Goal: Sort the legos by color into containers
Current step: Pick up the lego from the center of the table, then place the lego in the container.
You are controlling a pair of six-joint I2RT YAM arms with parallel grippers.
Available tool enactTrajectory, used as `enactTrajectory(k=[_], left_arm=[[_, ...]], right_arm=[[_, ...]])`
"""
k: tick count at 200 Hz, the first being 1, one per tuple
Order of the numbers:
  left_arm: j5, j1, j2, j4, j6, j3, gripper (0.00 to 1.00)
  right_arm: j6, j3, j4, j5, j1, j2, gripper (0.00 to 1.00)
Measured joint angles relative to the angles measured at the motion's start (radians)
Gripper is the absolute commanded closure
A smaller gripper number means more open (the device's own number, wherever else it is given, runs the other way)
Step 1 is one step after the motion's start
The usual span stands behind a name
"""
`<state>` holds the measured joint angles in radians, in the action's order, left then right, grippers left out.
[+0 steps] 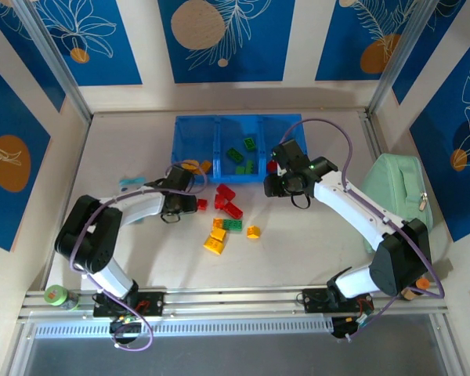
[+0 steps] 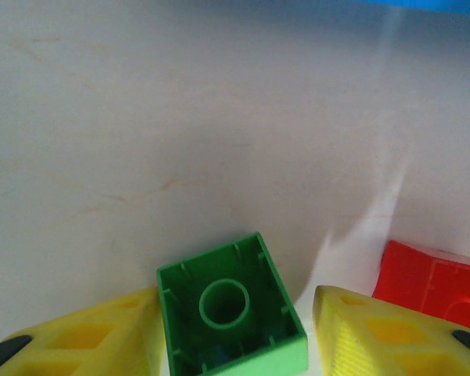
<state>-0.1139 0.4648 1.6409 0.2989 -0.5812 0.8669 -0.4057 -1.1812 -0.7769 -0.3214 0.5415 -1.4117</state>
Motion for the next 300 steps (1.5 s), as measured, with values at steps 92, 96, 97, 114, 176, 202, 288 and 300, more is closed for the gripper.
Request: enactTrajectory(k=[92, 96, 97, 114, 176, 202, 288, 300], left_arm=[[0.0, 0.0, 0.051, 0.022, 0.04, 0.063, 0.67], [0.0, 0.0, 0.051, 0.023, 0.039, 0.063, 0.67], [0.0, 0.0, 0.051, 0.023, 0.039, 0.063, 0.68], [-0.002, 0.004, 0.05, 0.023, 0.04, 0.063, 0.7], [-0.006, 0.018, -0.042, 0.071, 0.05, 0.124, 0.7], [0.033, 0.018, -0.06, 0.049, 0.081, 0.223, 0.69], [0.159, 0.047, 0.165, 0.018, 0.14, 0.541, 0.68], [0.166, 0.058, 0.201, 0.021, 0.146, 0.58, 0.68]], right_arm=[[-0.004, 0.017, 0.005, 0.0, 0.001, 0.0, 0.48], [-0.004, 0.017, 0.006, 0.0, 0.001, 0.0, 0.48], [-0.004, 0.017, 0.006, 0.0, 0.001, 0.0, 0.49], [-0.006, 0.019, 0.006, 0.0, 0.001, 0.0, 0.49], [-0.008, 0.019, 0.007, -0.001, -0.002, 0.0, 0.49], [-0.03, 0.031, 0.007, 0.007, -0.035, 0.007, 0.49], [-0.061, 0.128, 0.005, 0.061, -0.103, 0.06, 0.46], [-0.067, 0.14, 0.005, 0.068, -0.103, 0.064, 0.46]])
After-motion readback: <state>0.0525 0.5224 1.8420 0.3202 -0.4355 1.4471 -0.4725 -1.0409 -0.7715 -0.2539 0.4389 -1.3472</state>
